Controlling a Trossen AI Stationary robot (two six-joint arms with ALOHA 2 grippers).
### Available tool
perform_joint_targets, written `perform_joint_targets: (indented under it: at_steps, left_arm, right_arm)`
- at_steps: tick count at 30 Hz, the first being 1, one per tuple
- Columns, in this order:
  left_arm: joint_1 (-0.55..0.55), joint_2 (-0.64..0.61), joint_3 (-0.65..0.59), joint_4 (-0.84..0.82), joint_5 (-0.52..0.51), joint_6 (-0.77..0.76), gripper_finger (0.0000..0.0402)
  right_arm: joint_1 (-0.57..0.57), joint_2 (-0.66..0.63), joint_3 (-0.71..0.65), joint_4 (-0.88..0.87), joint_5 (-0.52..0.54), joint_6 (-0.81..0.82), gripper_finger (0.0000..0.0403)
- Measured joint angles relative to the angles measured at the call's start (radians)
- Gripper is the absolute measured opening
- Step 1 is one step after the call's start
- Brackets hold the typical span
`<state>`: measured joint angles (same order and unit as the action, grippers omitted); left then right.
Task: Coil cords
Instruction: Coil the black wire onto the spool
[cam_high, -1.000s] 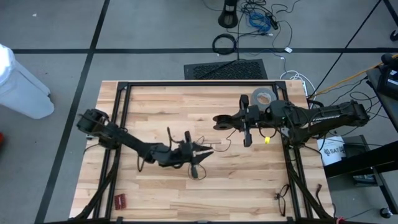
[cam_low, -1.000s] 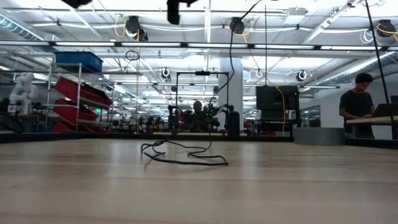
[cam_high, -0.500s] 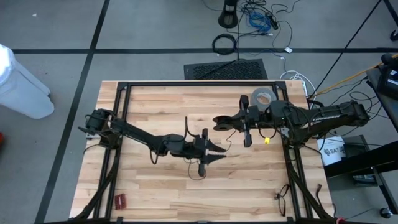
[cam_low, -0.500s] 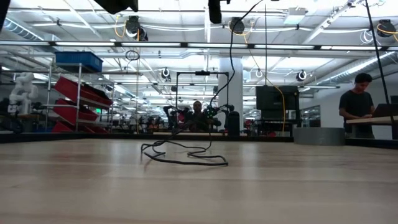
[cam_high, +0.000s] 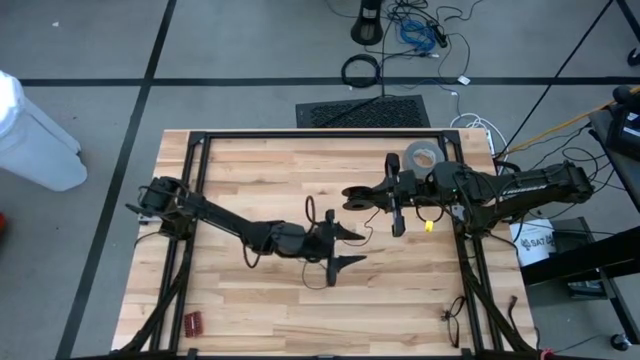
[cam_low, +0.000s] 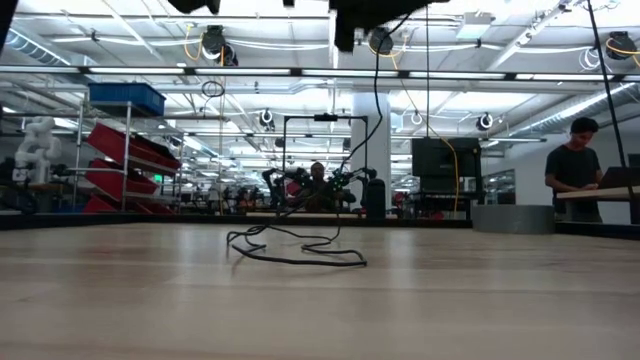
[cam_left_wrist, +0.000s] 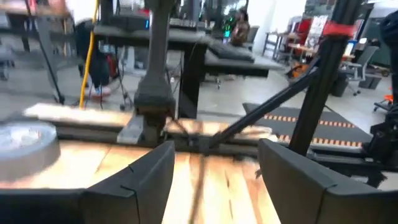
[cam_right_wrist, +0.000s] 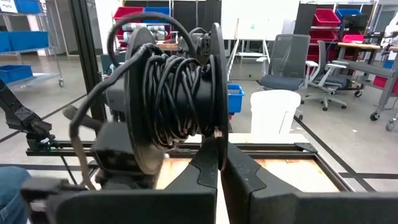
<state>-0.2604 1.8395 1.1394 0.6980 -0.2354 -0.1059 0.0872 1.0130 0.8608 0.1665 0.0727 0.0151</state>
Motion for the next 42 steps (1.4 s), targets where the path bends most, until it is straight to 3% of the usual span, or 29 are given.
perform_joint_targets:
  at_steps: [6, 17, 27, 42]
  left_arm:
    - [-0.020, -0.018, 0.001, -0.003, -0.029, 0.041, 0.0231]
    - [-0.021, -0.027, 0.001, -0.010, -0.032, 0.034, 0.0181]
    - [-0.006, -0.025, 0.001, -0.045, 0.020, -0.046, 0.0178]
    - [-0.003, -0.008, -0.001, -0.034, -0.033, -0.046, 0.0169]
  right_arm:
    - [0.000, 0.000, 0.000, -0.004, 0.000, 0.000, 0.0000]
    - [0.000, 0.000, 0.000, -0.008, 0.000, 0.000, 0.0000]
    - [0.000, 0.000, 0.000, -0.007, 0.001, 0.000, 0.0000]
    - [0.000, 0.000, 0.000, -0.007, 0.000, -0.004, 0.0000]
